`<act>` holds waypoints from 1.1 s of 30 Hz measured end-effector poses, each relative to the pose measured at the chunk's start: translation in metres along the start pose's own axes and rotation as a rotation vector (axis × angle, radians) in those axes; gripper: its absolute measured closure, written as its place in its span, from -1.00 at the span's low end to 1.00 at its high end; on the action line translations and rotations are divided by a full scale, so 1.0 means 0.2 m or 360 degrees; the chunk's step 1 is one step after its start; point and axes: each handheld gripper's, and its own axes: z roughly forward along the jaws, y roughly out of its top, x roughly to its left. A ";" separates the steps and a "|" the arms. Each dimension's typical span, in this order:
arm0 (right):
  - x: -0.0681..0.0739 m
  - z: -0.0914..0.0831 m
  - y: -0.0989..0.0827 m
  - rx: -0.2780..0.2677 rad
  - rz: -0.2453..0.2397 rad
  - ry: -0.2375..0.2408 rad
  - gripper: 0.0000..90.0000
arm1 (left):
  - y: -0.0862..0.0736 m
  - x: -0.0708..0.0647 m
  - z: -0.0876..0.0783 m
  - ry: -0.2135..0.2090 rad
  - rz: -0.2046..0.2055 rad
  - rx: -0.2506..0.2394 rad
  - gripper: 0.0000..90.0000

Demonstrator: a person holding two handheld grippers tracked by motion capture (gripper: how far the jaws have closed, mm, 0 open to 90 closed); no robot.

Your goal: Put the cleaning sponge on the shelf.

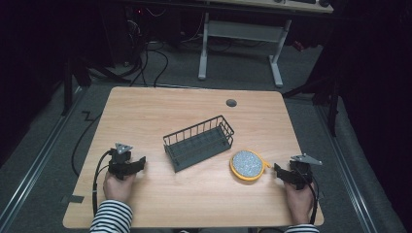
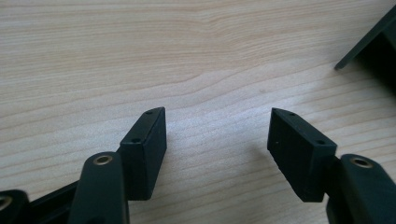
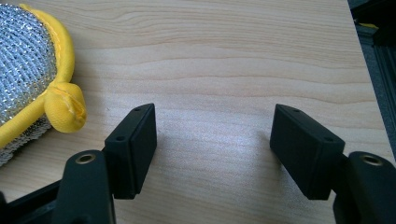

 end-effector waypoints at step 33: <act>0.06 -0.10 0.11 0.0031 0.0120 0.0357 -0.10 | -0.04 -0.02 0.01 0.0056 0.0038 -0.0080 -0.28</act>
